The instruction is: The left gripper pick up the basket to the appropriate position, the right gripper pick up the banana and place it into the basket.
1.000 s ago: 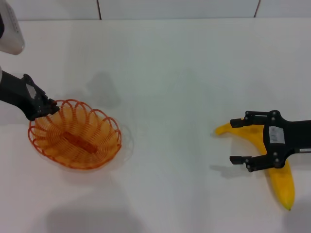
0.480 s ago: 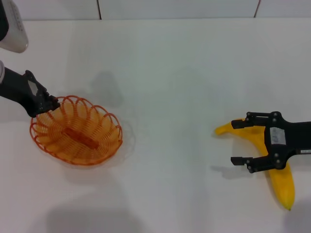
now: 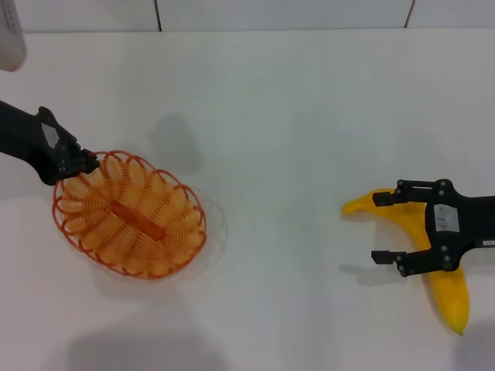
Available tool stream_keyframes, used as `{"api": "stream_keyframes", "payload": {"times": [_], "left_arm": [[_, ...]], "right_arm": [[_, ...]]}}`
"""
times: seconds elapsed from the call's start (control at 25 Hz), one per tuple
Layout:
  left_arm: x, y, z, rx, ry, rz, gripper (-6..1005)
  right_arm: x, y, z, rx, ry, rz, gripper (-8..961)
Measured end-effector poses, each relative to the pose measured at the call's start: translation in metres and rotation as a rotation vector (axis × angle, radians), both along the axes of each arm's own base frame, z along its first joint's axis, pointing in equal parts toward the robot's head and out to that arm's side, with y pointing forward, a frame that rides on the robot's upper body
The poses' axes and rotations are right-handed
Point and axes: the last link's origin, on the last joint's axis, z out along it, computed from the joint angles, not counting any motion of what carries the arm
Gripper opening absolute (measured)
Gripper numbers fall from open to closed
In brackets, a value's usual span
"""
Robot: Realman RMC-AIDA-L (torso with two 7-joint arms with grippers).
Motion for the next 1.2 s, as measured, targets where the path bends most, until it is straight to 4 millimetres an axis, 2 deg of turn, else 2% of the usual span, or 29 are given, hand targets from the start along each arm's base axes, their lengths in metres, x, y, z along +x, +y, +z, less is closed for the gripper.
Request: {"api": "stream_keyframes", "payload": {"times": [0.2, 0.68, 0.92, 1.2], "left_arm": [[0.005, -0.006, 0.007, 0.021, -0.061, 0.062, 55], [0.015, -0.01, -0.002, 0.052, -0.253, 0.277, 50], [0.019, -0.008, -0.015, 0.038, -0.279, 0.353, 50], [0.028, 0.001, -0.043, 0.004, -0.274, 0.433, 50]], "right_arm": [[0.001, 0.0, 0.0, 0.0, 0.0, -0.001, 862], [0.0, 0.0, 0.0, 0.002, 0.003, -0.002, 862], [-0.002, 0.002, -0.001, 0.001, 0.004, 0.006, 862], [-0.004, 0.003, -0.001, 0.001, 0.006, 0.01, 862]]}}
